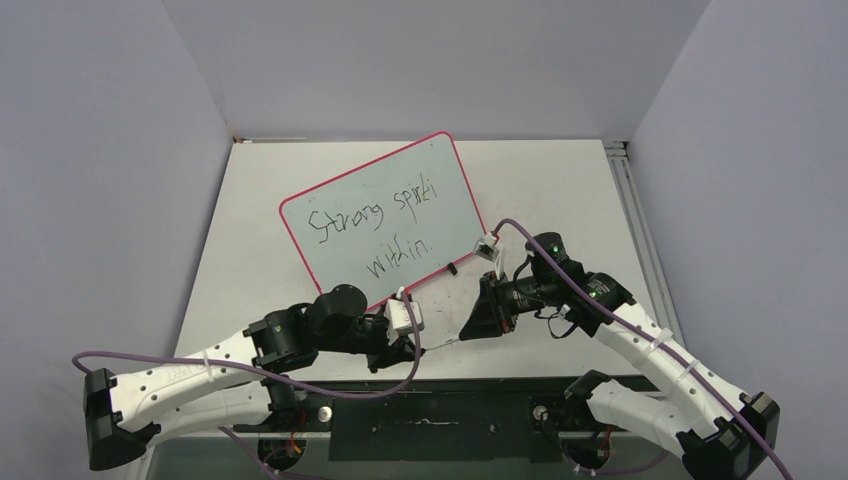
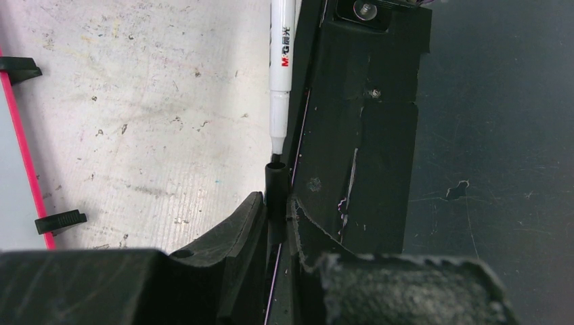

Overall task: Write a sentence on the whiteboard
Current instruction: Insert the whiteboard marker without the cap into the pen cap.

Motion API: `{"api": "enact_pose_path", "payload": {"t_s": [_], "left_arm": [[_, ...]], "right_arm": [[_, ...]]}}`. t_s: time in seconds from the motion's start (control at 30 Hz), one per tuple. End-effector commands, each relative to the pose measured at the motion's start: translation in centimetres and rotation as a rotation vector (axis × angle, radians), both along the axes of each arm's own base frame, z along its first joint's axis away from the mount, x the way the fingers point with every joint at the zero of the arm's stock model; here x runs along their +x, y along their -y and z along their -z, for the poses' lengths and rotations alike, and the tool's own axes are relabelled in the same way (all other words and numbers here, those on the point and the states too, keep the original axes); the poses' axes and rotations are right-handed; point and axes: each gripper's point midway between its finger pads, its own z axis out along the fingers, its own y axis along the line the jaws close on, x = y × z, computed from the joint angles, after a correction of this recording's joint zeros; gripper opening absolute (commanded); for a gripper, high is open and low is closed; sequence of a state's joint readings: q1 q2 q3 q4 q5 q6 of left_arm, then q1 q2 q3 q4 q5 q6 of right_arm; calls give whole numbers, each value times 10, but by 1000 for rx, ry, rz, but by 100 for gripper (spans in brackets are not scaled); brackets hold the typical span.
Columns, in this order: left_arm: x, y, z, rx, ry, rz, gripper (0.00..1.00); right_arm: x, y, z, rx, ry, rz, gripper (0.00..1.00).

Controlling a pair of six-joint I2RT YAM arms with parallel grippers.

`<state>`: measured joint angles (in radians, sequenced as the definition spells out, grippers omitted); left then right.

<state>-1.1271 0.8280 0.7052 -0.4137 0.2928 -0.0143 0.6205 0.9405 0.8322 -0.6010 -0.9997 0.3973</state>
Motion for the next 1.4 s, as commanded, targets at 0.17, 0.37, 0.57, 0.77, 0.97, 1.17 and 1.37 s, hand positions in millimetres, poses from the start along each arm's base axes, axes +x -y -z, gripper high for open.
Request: {"api": "enact_pose_path", "payload": {"t_s": [0.17,0.37,0.57,0.77,0.97,1.17,1.37], "left_arm": [[0,7,-18,-61,34,18,0],[0,7,-18,-59,34,17,0],[0,6,-18,-63,36,16,0],[0,7,-18,-62,37,17,0],[-1,7,-18,-62,35,22,0],[-2,7,-19,-63,36,22,0],[-2,7,-20,-67,41,22,0]], "right_arm": [[2,-5,-11,58,32,-20,5],[0,-4,-13,67,32,-24,5],[-2,-5,-9,66,22,-32,5],[-2,-6,-9,73,23,-35,5],[-1,-10,-7,84,17,-44,5],[-3,-11,-2,77,6,-57,5],[-5,-10,3,67,-1,-57,5]]}}
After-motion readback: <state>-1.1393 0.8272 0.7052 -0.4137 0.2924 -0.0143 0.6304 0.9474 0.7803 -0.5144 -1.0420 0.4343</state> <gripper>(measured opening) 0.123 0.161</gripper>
